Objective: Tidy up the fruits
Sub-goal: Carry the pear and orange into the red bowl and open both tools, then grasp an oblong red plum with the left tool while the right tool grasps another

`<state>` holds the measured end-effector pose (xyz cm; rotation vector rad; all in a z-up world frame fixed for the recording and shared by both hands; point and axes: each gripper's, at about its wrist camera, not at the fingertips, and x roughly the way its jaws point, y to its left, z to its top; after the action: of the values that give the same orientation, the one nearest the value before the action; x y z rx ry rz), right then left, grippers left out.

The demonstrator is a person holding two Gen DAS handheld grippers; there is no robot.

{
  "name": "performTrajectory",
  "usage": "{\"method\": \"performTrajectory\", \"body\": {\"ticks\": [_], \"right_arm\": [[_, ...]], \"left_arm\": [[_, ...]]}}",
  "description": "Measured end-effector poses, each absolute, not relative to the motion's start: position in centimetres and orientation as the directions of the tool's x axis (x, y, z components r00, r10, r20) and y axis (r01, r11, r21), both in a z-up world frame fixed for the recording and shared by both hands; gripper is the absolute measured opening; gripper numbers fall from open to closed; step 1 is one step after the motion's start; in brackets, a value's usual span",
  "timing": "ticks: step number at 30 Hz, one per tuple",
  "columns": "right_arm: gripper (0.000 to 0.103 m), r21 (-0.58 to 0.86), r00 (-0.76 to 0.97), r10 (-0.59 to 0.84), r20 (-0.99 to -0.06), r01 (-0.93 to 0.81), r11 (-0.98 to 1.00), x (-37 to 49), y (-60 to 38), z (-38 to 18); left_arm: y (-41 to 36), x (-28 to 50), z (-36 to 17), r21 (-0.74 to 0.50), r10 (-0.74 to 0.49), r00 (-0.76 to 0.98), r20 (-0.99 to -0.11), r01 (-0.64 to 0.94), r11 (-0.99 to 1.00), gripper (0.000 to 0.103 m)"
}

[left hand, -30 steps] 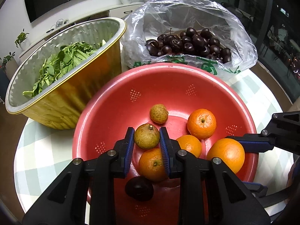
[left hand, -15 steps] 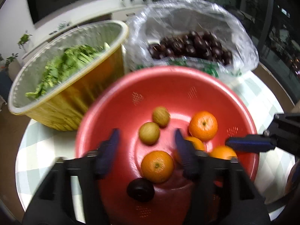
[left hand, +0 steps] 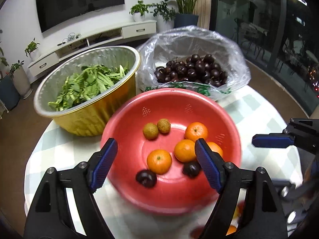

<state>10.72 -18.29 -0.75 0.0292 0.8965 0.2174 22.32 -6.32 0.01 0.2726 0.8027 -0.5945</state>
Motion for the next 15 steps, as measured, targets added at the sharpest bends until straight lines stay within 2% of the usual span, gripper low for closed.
{"method": "performTrajectory", "body": {"ticks": [2,7,15], "right_arm": [[0.057,0.133,0.619,0.208,-0.757,-0.166,0.977,9.1,-18.8,-0.3],[0.058,0.177,0.627,0.236,-0.742,-0.156,0.972,5.2,-19.5,-0.3],[0.058,0.212,0.584,0.254,-0.771,-0.141,0.967,1.0,-19.5,-2.7]], "left_arm": [[-5.3,20.7,0.5,-0.001,-0.398,0.55,-0.734,0.586,0.81,0.088],[-2.6,16.1,0.3,-0.015,-0.404,0.544,-0.736,0.583,0.813,0.089],[-0.4,9.8,-4.9,0.074,-0.324,0.444,-0.835,0.675,0.734,0.089]]}}
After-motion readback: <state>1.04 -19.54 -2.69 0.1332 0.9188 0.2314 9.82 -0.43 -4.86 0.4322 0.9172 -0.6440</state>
